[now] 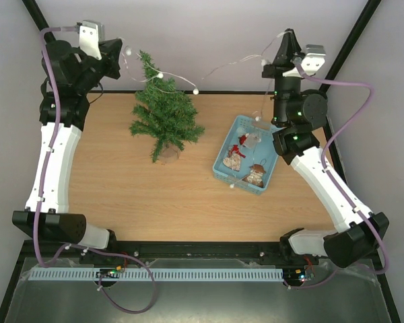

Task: Decorate the small christmas tree
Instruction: Wrap the decoration item around the Christmas tree.

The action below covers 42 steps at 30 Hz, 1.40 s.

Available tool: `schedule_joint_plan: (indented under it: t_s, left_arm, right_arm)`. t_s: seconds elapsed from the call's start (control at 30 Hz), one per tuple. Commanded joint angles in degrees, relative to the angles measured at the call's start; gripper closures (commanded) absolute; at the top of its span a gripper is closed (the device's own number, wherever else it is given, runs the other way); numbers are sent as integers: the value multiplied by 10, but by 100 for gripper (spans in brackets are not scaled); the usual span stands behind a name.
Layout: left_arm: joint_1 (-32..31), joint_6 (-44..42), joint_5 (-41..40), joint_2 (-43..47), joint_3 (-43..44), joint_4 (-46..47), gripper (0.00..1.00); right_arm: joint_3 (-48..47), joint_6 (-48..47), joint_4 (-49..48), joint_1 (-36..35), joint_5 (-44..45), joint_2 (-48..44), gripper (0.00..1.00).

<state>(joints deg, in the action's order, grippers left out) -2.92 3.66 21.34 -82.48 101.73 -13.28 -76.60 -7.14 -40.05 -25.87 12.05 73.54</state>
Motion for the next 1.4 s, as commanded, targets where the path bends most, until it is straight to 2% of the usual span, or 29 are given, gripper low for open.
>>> schedule_joint_plan:
  t_s: [0.0,0.3,0.57,0.9,1.1,1.37]
  left_arm:
    - [6,6,11,20,1,28,98]
    - [17,16,13,35,-20,57,98]
    - [20,21,22,68,-57,87,98]
    - [24,33,18,16,-30,85,98]
    - [24,50,18,-36,24,44,98]
    - [24,93,103,-45,-8,34,97]
  right_arm:
    - [-25,32,-76,4,-28,-17,98]
    - [-43,38,-102,6,-39,-1,98]
    - [-26,62,-129,6,-63,-23,98]
    - [-83,7,-76,8,-4,37,98]
    - [-114,24,-34,47,-1,76,98]
    - [-97,26,32,80,-11,76,98]
